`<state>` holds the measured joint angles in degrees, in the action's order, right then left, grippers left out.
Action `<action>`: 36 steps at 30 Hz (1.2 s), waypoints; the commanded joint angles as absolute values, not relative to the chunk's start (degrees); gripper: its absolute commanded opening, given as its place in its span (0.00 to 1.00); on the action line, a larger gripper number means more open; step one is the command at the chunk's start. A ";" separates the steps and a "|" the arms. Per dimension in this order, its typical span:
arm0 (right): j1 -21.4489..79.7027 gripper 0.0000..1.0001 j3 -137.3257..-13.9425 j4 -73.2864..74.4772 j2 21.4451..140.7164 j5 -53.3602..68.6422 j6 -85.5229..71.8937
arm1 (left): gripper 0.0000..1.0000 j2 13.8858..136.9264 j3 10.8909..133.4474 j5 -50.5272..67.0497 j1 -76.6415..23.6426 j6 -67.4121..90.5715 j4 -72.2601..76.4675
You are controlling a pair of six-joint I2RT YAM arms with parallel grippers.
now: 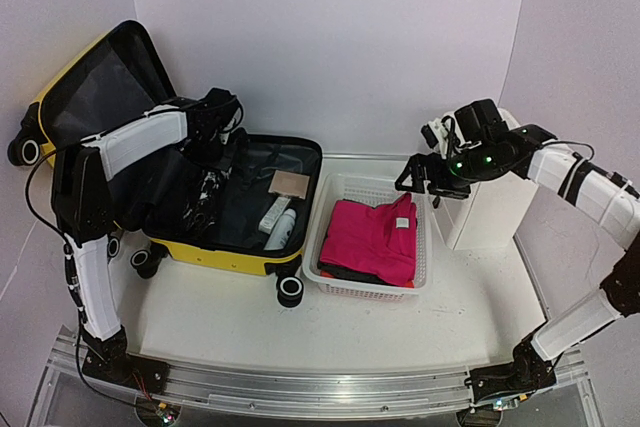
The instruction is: Open, take out, and arrange the luggage
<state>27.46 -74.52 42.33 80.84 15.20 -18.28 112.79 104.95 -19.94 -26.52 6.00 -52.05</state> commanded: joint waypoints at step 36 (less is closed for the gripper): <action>30.39 0.98 -79.58 32.05 82.53 18.63 -23.96 | 0.00 84.74 108.47 -2.67 -25.32 9.10 -48.12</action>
